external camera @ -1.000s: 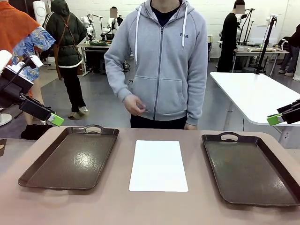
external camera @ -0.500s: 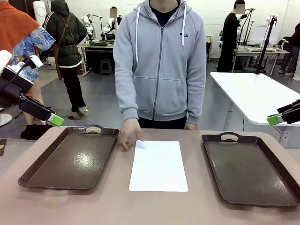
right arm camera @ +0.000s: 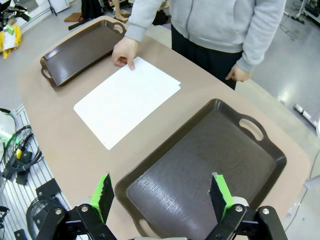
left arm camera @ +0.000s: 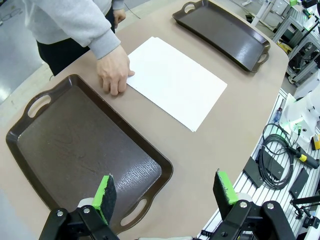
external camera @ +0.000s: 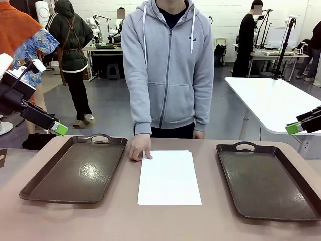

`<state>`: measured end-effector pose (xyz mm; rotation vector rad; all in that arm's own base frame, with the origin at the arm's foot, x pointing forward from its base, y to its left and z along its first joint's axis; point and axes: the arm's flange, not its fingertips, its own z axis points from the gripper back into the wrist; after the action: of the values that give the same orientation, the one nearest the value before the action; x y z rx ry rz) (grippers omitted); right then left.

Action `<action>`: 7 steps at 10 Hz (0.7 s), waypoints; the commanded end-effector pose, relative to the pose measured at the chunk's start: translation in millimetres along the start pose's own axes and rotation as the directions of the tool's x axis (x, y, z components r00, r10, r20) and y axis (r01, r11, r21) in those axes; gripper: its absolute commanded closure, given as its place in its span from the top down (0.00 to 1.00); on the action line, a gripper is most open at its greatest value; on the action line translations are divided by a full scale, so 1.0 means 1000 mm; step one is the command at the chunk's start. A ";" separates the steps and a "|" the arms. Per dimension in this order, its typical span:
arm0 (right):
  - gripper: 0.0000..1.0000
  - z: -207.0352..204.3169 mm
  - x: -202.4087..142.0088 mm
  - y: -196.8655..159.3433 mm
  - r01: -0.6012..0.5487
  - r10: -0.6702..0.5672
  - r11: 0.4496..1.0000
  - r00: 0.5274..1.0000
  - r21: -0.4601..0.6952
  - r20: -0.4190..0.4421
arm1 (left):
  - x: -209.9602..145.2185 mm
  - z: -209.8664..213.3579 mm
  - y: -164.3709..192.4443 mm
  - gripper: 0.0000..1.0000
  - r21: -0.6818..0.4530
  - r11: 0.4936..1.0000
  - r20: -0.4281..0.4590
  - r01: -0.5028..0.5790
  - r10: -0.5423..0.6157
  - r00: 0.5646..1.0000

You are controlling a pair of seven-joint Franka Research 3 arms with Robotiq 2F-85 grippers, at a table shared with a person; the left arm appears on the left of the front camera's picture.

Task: Sort the A4 documents.
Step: Receive the A4 Paper.

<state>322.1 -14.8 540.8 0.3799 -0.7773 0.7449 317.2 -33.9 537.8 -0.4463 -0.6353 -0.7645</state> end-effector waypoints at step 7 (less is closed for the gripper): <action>1.00 -0.002 0.000 0.000 0.000 0.000 1.000 1.000 0.009 0.003 | 0.000 0.000 0.001 1.00 -0.013 1.000 0.013 0.002 -0.002 1.000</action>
<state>322.1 -14.8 540.8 0.3799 -0.7773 0.7449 317.2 -33.9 537.8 -0.4464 -0.6353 -0.7644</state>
